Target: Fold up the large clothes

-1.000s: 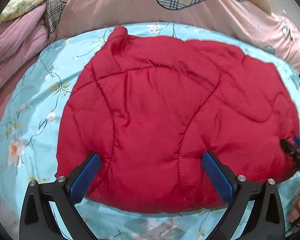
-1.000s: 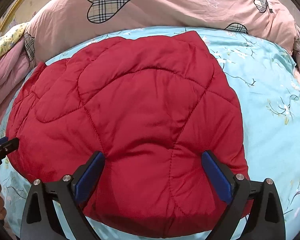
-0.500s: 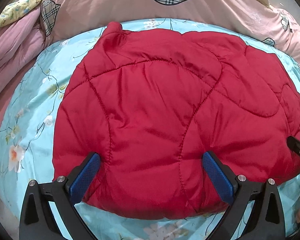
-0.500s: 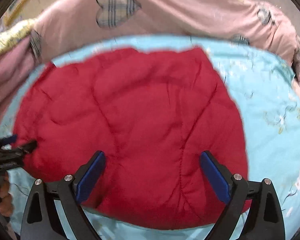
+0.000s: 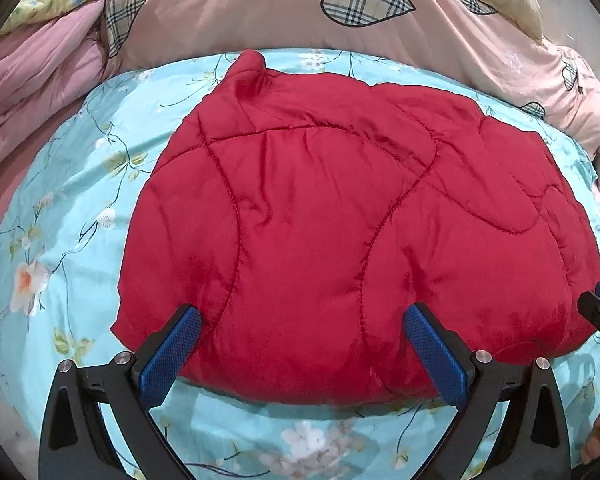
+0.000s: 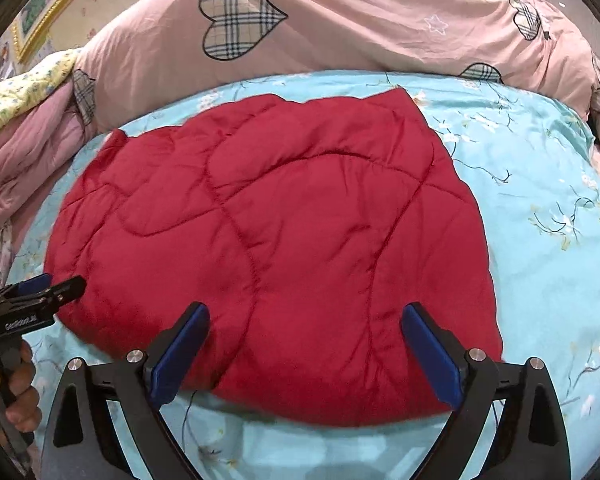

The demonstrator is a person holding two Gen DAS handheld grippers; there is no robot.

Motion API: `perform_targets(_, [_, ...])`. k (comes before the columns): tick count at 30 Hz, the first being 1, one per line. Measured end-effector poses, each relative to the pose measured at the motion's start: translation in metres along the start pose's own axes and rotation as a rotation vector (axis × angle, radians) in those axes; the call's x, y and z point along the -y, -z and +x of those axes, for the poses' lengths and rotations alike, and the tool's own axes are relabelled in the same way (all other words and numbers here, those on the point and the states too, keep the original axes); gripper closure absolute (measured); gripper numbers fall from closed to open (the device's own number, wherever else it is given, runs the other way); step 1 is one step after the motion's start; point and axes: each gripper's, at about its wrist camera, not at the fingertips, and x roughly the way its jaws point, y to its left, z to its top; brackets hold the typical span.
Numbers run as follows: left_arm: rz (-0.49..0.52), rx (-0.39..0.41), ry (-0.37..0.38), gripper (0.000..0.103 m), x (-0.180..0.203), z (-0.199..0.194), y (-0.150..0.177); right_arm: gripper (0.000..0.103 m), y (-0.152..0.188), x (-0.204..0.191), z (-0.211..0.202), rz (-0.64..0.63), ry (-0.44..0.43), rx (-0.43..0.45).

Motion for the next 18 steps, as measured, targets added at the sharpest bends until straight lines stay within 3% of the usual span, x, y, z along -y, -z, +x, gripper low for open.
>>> perform_targets(9, [0.047,-0.023,-0.023,0.000,0.004,0.026,-0.009,0.003,-0.002,-0.005,0.042,-0.049,0.075,-0.057])
perform_targets(14, [0.066,-0.016,-0.044,0.000,0.010,0.020,-0.013,0.003,-0.003,-0.006,0.039,-0.033,0.080,-0.050])
perform_targets(18, [0.038,-0.020,-0.016,0.001,0.005,0.006,-0.004,0.005,0.001,-0.003,0.018,-0.002,0.046,-0.027])
